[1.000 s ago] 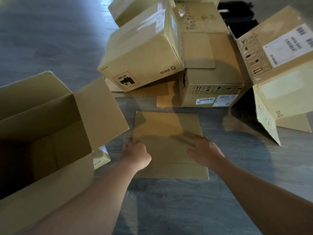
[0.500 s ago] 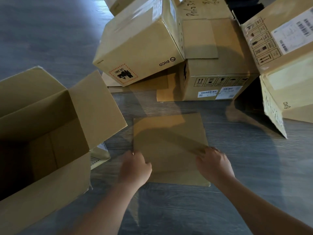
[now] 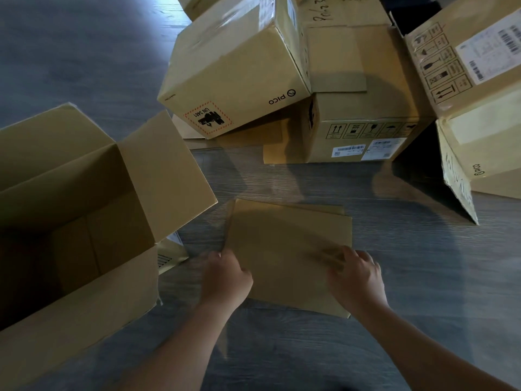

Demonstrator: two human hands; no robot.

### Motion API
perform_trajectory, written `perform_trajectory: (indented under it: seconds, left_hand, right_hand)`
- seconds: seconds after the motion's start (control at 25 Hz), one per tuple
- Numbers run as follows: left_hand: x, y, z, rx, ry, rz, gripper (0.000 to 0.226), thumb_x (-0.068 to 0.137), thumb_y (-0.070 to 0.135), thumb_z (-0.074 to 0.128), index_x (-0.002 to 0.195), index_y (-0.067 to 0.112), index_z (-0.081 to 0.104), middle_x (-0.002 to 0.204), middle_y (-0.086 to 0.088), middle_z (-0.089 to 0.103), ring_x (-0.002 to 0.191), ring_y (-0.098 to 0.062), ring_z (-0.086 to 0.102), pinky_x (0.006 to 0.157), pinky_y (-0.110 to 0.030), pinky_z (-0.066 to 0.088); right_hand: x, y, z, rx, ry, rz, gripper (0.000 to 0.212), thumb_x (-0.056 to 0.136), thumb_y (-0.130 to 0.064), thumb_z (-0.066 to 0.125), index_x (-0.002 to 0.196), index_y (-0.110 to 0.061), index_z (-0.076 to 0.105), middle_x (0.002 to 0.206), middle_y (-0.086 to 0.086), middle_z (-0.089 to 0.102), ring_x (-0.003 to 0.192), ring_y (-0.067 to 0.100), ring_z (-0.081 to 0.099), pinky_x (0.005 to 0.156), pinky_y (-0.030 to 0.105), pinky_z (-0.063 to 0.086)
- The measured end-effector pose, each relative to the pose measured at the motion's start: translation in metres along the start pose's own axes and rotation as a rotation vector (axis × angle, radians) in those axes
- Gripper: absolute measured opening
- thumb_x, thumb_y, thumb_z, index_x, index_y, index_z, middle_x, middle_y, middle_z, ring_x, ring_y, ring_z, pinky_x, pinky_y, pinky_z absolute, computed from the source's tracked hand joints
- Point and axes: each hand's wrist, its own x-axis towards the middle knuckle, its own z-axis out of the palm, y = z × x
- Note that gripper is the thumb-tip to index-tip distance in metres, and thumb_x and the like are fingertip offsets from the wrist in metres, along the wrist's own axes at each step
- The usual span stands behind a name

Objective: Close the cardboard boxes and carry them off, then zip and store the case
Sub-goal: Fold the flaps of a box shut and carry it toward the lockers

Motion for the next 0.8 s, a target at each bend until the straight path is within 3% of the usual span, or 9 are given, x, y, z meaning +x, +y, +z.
perform_trajectory:
  seconds: [0.12, 0.24, 0.32, 0.4, 0.48, 0.56, 0.64, 0.8]
  left_hand:
    - [0.004, 0.000, 0.001, -0.093, -0.007, -0.067, 0.022, 0.078, 0.011, 0.062, 0.100, 0.009, 0.061, 0.101, -0.011, 0.061, 0.095, -0.026, 0.058, 0.081, -0.037, 0.053]
    - [0.005, 0.001, 0.002, -0.174, 0.008, -0.133, 0.032, 0.077, 0.009, 0.064, 0.108, 0.010, 0.059, 0.106, -0.009, 0.059, 0.093, -0.022, 0.056, 0.073, -0.032, 0.051]
    - [0.004, 0.004, 0.004, -0.185, 0.006, -0.142, 0.029, 0.075, 0.008, 0.063, 0.104, 0.012, 0.058, 0.106, -0.010, 0.058, 0.094, -0.024, 0.058, 0.076, -0.036, 0.056]
    - [0.003, 0.005, 0.005, -0.177, 0.007, -0.144, 0.038, 0.074, 0.005, 0.064, 0.111, 0.011, 0.057, 0.111, -0.011, 0.056, 0.100, -0.027, 0.058, 0.081, -0.037, 0.056]
    - [0.001, 0.004, 0.006, -0.137, 0.012, -0.132, 0.053, 0.075, 0.003, 0.067, 0.126, 0.009, 0.054, 0.121, -0.012, 0.053, 0.109, -0.027, 0.055, 0.081, -0.030, 0.050]
    - [-0.001, 0.002, 0.005, -0.101, 0.013, -0.103, 0.062, 0.077, 0.002, 0.068, 0.135, 0.009, 0.050, 0.127, -0.013, 0.051, 0.115, -0.026, 0.052, 0.080, -0.024, 0.040]
    - [-0.002, 0.002, 0.001, -0.096, 0.011, -0.090, 0.058, 0.076, -0.004, 0.064, 0.132, 0.007, 0.052, 0.127, -0.014, 0.052, 0.116, -0.027, 0.053, 0.079, -0.022, 0.038]
    - [-0.003, 0.015, -0.013, -0.057, 0.036, -0.021, 0.041, 0.071, -0.007, 0.058, 0.110, 0.004, 0.062, 0.106, -0.014, 0.064, 0.103, -0.030, 0.061, 0.081, -0.030, 0.052]
  right_hand:
    - [0.008, -0.002, -0.004, 0.056, -0.001, 0.033, 0.037, 0.083, -0.028, 0.058, 0.119, -0.019, 0.063, 0.104, 0.003, 0.057, 0.103, 0.029, 0.054, 0.091, 0.044, 0.050]
    - [0.019, -0.002, -0.012, 0.118, 0.016, 0.017, 0.045, 0.084, -0.027, 0.061, 0.128, -0.021, 0.062, 0.112, 0.000, 0.061, 0.100, 0.023, 0.055, 0.085, 0.037, 0.049]
    - [0.023, -0.002, -0.014, 0.129, 0.047, -0.010, 0.045, 0.083, -0.027, 0.063, 0.127, -0.019, 0.065, 0.116, 0.001, 0.064, 0.096, 0.018, 0.052, 0.082, 0.032, 0.044]
    - [0.023, -0.001, -0.013, 0.137, 0.041, -0.023, 0.042, 0.082, -0.026, 0.063, 0.123, -0.019, 0.069, 0.116, 0.003, 0.067, 0.096, 0.020, 0.055, 0.085, 0.034, 0.048]
    - [0.025, 0.001, -0.014, 0.166, 0.027, -0.003, 0.043, 0.081, -0.024, 0.063, 0.124, -0.021, 0.070, 0.112, 0.003, 0.069, 0.099, 0.024, 0.060, 0.087, 0.039, 0.054]
    - [0.027, 0.004, -0.017, 0.215, 0.044, 0.043, 0.048, 0.082, -0.022, 0.065, 0.130, -0.023, 0.068, 0.114, 0.001, 0.070, 0.105, 0.023, 0.062, 0.086, 0.035, 0.054]
    - [0.028, 0.006, -0.019, 0.229, 0.058, 0.046, 0.050, 0.082, -0.021, 0.068, 0.132, -0.025, 0.067, 0.118, 0.001, 0.071, 0.112, 0.023, 0.062, 0.091, 0.036, 0.053]
    - [0.027, 0.011, -0.025, 0.202, 0.044, 0.017, 0.054, 0.083, -0.026, 0.070, 0.136, -0.030, 0.064, 0.118, -0.001, 0.069, 0.116, 0.024, 0.059, 0.098, 0.040, 0.051]
